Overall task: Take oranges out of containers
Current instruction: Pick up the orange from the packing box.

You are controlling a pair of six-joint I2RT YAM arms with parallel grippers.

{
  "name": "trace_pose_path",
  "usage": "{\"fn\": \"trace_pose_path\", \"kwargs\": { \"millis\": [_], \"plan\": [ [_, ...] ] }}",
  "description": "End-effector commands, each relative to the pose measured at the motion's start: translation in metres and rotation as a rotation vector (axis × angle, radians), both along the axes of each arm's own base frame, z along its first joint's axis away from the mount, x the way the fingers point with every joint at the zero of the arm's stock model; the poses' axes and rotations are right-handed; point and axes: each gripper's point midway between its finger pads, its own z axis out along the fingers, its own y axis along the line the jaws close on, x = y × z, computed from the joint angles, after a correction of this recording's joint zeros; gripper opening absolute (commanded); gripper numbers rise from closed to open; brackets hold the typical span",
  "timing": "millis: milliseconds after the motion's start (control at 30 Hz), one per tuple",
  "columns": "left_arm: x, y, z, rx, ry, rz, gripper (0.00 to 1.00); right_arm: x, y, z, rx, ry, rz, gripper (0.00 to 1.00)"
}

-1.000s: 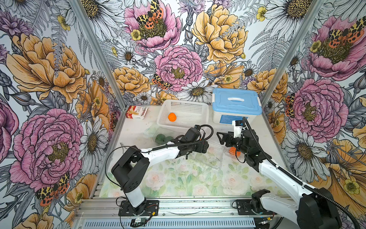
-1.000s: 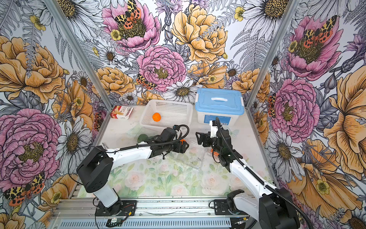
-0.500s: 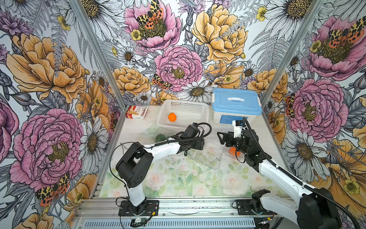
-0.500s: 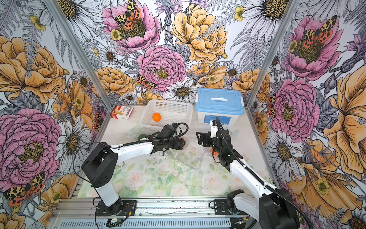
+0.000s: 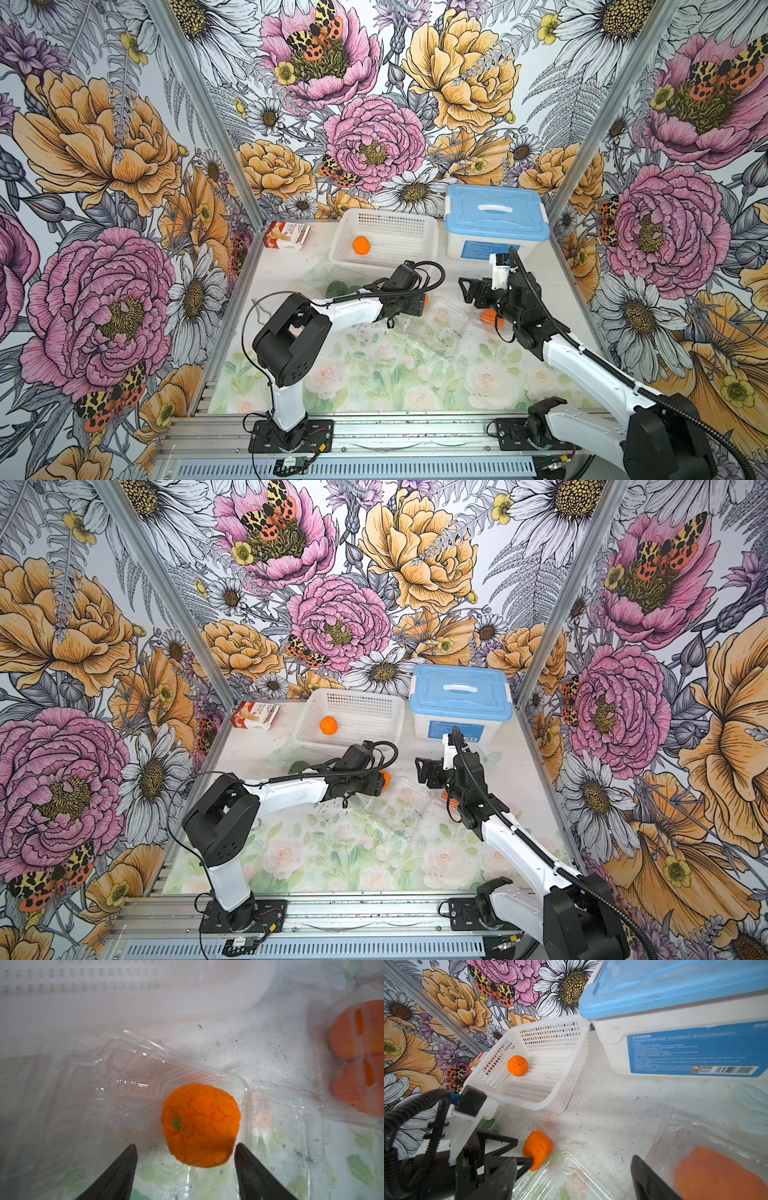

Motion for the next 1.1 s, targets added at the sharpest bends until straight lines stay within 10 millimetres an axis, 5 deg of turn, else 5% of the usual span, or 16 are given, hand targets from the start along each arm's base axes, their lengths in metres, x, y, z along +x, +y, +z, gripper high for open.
{"fn": "trace_pose_path", "kwargs": {
  "millis": [0, 367, 600, 1033, 1067],
  "plan": [
    [0.016, -0.003, 0.008, -0.001, -0.049, 0.010, 0.76, 0.005, -0.006, 0.002, -0.008, 0.002, -0.040, 0.84],
    [0.024, -0.011, -0.002, -0.014, -0.036, 0.016, 0.75, 0.005, -0.006, 0.001, -0.012, 0.010, -0.042, 0.84],
    [0.025, -0.011, -0.006, -0.031, -0.038, 0.013, 0.62, 0.007, -0.008, -0.001, -0.021, 0.014, -0.057, 0.84],
    [0.017, -0.011, 0.017, -0.128, -0.070, -0.004, 0.51, 0.008, -0.014, -0.005, -0.041, 0.028, -0.086, 0.84],
    [0.016, -0.011, 0.033, -0.155, -0.093, -0.004, 0.52, 0.008, -0.014, -0.005, -0.043, 0.027, -0.088, 0.85]
  ]
}}
